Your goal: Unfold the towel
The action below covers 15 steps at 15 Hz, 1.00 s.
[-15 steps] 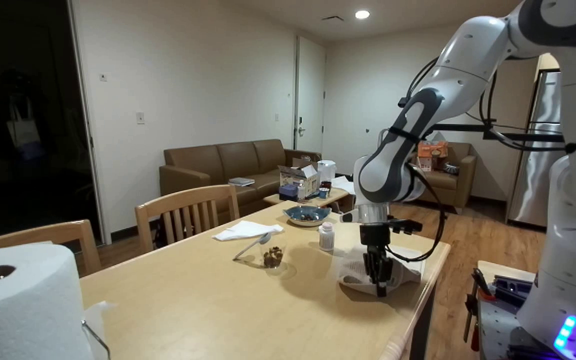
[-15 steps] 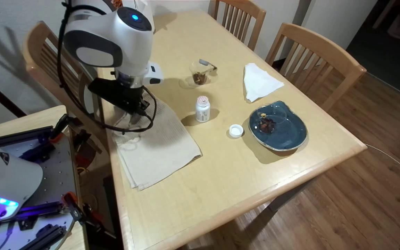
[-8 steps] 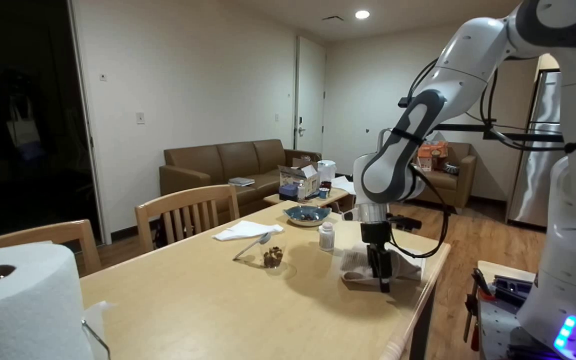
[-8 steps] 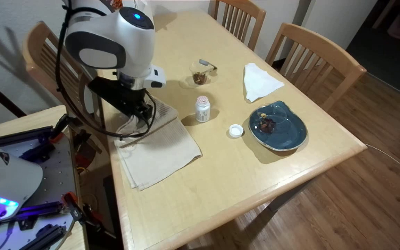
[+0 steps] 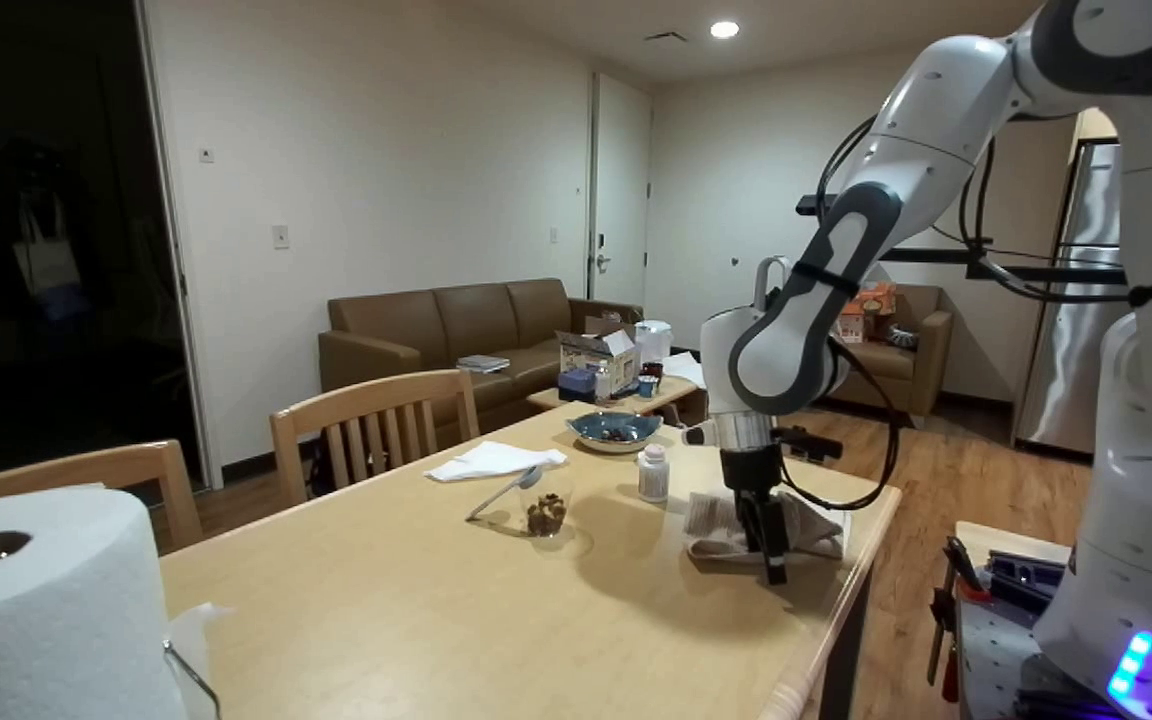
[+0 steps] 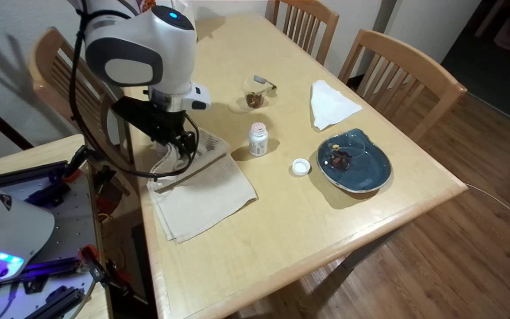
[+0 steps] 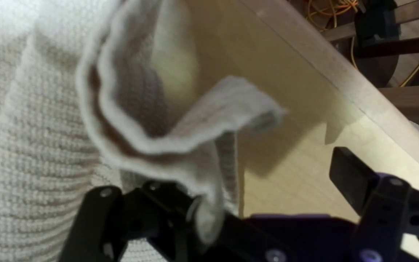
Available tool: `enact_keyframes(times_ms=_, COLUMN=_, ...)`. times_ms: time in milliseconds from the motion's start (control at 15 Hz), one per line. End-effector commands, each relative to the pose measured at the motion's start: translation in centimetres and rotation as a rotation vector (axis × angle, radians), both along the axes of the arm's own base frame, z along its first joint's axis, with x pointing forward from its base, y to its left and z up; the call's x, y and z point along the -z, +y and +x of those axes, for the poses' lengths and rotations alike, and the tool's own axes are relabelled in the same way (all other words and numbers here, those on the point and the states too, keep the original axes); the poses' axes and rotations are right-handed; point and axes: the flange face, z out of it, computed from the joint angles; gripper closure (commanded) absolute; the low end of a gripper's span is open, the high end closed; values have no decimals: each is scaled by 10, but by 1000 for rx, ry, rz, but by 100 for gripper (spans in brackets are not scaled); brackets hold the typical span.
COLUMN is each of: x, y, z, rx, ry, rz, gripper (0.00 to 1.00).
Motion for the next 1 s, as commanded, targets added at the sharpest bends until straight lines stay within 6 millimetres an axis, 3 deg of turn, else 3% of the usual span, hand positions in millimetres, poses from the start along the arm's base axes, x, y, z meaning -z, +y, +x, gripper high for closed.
enact_keyframes(times_ms=0, x=12, y=27, z=5, rx=-48, ry=13, rz=3, gripper=0)
enact_keyframes(times_ms=333, x=16, y=80, z=16, rx=-112, ry=-22, rz=37, gripper=0)
enact_keyframes(times_ms=600, x=11, y=111, z=19, rx=-105, ry=-66, rz=43, gripper=0)
enact_keyframes(times_ms=667, x=9, y=99, z=17, rx=-130, ry=-46, rz=40, gripper=0)
enact_keyframes(times_ms=933, x=7, y=108, z=17, rx=-129, ry=-57, rz=40, gripper=0)
